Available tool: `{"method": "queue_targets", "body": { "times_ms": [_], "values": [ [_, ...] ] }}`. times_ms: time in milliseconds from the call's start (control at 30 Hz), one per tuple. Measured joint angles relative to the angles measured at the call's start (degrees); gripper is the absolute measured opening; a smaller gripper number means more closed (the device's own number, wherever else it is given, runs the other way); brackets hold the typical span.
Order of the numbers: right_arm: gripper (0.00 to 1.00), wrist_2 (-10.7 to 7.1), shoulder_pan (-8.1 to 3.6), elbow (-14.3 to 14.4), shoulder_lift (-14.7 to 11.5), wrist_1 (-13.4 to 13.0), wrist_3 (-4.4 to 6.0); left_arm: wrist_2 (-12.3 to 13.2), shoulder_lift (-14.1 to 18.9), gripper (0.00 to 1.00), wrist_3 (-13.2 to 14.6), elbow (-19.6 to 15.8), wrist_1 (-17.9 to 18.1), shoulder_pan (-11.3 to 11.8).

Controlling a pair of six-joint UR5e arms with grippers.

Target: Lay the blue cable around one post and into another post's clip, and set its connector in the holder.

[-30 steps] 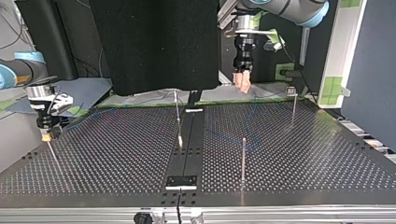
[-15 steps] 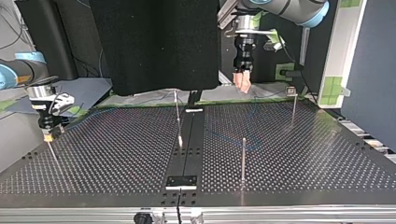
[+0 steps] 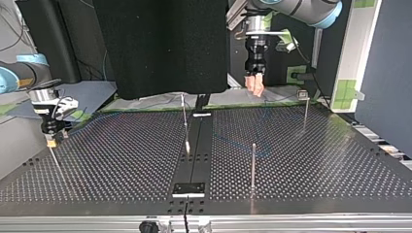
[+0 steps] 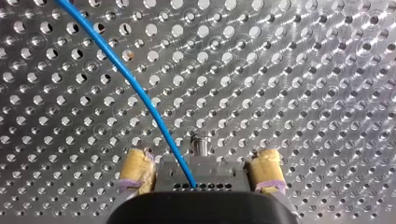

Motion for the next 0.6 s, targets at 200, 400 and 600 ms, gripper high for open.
{"method": "queue_targets", "body": {
  "times_ms": [200,400,600],
  "values": [
    [1.00,0.00,0.06,0.0,0.0,0.1,0.00,-0.8,0.0,1.00,-0.3,-0.1,-0.1,0.0],
    [1.00,0.00,0.07,0.0,0.0,0.0,0.00,-1.6,-1.2,1.00,-0.5,-0.6,0.2,0.1],
    [1.00,-0.22,0.16,0.0,0.0,-0.1,0.00,-1.4,-3.7,1.00,-0.5,-0.8,0.6,0.0]
  ]
}}
